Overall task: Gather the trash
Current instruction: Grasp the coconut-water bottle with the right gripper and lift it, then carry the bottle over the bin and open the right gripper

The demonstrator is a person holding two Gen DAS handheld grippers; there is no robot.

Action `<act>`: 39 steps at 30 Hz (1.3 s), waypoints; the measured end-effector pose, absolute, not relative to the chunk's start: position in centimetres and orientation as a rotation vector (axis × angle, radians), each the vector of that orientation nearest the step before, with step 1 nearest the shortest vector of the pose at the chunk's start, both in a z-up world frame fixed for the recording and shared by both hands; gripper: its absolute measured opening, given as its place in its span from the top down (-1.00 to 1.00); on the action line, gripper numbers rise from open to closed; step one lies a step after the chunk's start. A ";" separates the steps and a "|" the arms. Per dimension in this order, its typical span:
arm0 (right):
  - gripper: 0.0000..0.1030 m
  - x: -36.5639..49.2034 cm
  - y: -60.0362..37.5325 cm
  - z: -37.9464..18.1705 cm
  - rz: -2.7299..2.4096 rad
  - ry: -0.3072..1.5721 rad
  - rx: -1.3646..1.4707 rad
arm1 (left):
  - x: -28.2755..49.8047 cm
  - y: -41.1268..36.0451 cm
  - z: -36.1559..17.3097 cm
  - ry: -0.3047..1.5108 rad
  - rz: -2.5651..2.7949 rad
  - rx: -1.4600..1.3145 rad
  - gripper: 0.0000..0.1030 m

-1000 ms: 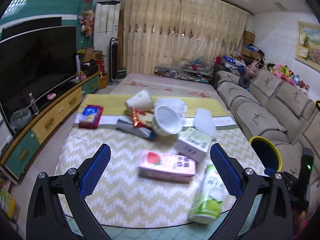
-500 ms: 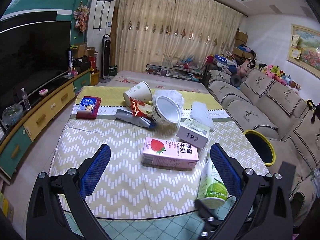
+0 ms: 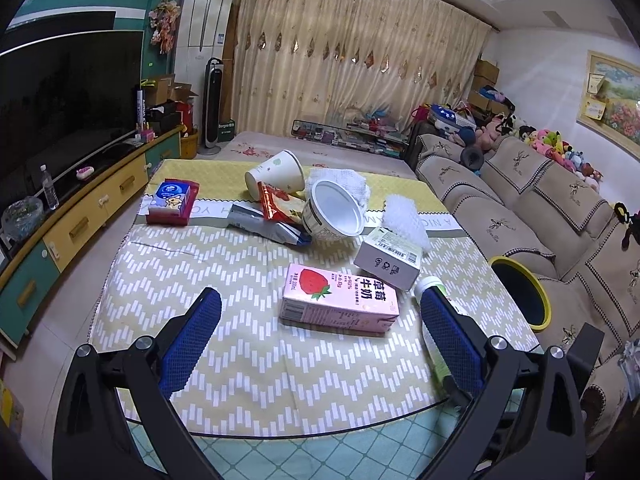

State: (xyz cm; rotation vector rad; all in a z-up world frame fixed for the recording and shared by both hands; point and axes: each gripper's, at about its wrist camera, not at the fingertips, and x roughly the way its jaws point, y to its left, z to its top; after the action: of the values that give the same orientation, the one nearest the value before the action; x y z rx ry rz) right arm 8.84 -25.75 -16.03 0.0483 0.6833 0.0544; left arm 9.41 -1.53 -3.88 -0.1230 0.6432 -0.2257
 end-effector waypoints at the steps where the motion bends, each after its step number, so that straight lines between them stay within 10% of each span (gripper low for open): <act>1: -0.83 8.6 -26.2 -16.2 0.076 0.682 0.071 | 9.4 -1.7 -3.9 0.644 -0.228 -0.122 -0.90; 14: 0.00 8.6 -24.7 -16.5 0.137 0.647 0.068 | 9.9 -2.9 -4.6 0.667 -0.243 -0.124 -0.90; 39: 0.04 7.0 -31.1 -7.5 0.238 0.493 0.182 | 10.4 -2.8 -5.4 0.690 -0.239 -0.132 -0.90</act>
State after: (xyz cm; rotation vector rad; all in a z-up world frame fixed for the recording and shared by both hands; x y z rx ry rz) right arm 7.05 -31.09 -7.46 0.1817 0.4933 0.2379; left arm 10.38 -2.80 -5.41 -0.1319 0.6900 -0.2388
